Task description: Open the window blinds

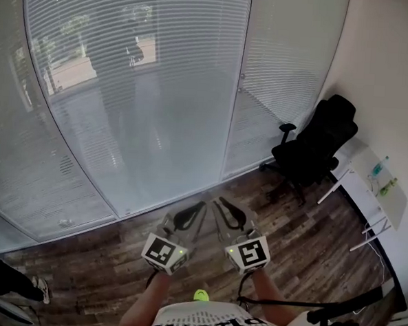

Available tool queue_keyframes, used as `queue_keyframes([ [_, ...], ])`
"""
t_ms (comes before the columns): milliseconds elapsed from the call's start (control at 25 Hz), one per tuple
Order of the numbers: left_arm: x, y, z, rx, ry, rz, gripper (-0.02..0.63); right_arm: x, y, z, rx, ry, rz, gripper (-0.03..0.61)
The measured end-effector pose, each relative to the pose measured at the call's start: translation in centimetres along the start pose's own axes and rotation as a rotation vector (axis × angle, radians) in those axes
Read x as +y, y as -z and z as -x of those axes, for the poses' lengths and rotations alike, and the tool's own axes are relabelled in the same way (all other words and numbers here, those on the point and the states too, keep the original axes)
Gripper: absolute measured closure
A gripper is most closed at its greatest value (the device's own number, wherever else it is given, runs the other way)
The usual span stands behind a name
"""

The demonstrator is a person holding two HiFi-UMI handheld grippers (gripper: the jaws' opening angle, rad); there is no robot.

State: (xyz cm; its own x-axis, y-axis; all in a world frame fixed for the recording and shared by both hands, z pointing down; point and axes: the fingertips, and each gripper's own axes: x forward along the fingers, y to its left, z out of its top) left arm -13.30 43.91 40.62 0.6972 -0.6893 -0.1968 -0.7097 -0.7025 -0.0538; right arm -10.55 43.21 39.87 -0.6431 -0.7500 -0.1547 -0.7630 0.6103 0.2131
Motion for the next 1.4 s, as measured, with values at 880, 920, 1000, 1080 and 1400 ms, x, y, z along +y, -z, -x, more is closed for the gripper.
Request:
queue_keyframes([
  [880,7.9,1.8,-9.0,0.012,0.008,0.029,0.620,-8.3,4.0,-8.6,0.028,0.019,-0.051,0.526],
  [920,8.7,1.7,-9.5,0.009,0.010,0.029,0.620,-8.8,4.0,-9.4,0.027,0.027,-0.052,0.526],
  [1000,10.1,1.5,-10.3,0.006,0.021,0.026,0.620,-9.7,3.6,-11.0,0.028,0.043,-0.055,0.526],
  [1080,11.4,1.4,-10.8,0.001,0.033,0.021,0.620,-10.1,3.3,-12.6,0.024,0.051,-0.047,0.526],
  [1400,15.5,1.1,-13.8,-0.035,0.084,0.000,0.620,-12.3,3.9,-17.1,0.019,0.088,-0.027,0.526],
])
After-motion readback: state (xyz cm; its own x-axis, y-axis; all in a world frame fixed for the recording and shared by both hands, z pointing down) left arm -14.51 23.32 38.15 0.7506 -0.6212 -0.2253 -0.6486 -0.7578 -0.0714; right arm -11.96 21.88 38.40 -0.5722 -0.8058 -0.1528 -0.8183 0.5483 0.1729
